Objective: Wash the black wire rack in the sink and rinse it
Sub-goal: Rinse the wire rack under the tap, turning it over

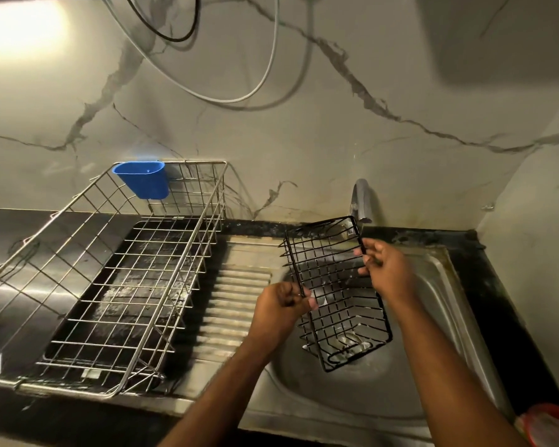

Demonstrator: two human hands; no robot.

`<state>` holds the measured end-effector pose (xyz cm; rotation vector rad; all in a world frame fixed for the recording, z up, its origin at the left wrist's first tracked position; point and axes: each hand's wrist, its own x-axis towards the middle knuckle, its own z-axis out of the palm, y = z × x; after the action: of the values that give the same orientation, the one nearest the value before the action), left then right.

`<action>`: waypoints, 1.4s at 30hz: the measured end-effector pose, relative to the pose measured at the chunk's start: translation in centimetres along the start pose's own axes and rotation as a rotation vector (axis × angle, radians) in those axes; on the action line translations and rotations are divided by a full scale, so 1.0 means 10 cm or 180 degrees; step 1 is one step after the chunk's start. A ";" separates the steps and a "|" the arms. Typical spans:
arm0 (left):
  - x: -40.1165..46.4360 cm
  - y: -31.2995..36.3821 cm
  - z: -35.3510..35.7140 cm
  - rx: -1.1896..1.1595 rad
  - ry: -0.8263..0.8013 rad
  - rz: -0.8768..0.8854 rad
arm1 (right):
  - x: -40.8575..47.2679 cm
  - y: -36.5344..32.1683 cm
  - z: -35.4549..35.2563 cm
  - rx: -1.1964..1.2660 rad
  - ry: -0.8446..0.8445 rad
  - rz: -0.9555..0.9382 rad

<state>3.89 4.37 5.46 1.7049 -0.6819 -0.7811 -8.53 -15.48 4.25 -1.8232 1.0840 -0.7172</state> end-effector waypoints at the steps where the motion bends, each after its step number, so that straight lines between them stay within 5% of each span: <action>1: 0.00 0.00 0.00 0.0038 0.0001 0.0008 | 0.02 0.01 0.01 0.0021 0.0011 0.0006; 12: 0.02 0.16 0.17 0.0033 0.0203 0.0157 | 0.38 0.05 0.09 0.0056 0.0046 -0.0182; 14: 0.04 0.17 0.18 -0.0089 0.0284 0.0026 | 0.44 -0.01 0.14 0.0952 0.0108 0.0224; 17: 0.09 0.15 0.19 -0.0401 0.0304 -0.0329 | 0.55 -0.17 0.13 0.3325 -0.0008 0.1504; 19: 0.10 0.13 0.21 -0.0365 0.0330 -0.0453 | 0.67 -0.19 0.14 0.3901 -0.0106 0.2076; 27: 0.27 0.03 0.24 -0.0298 0.0314 -0.0778 | 0.88 -0.13 0.31 0.3937 -0.0493 0.2396; 35: 0.40 0.10 0.30 -0.0482 0.0335 -0.0766 | 0.60 -0.20 0.21 0.1789 -0.1049 0.1396; 42: 0.44 0.13 0.33 -0.0851 0.0171 -0.0794 | 0.38 -0.23 0.02 0.1193 -0.1293 0.1311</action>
<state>3.95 -1.26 5.35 1.5748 -0.3136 -0.9514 -5.73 -18.26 6.36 -1.2949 0.9352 -0.2626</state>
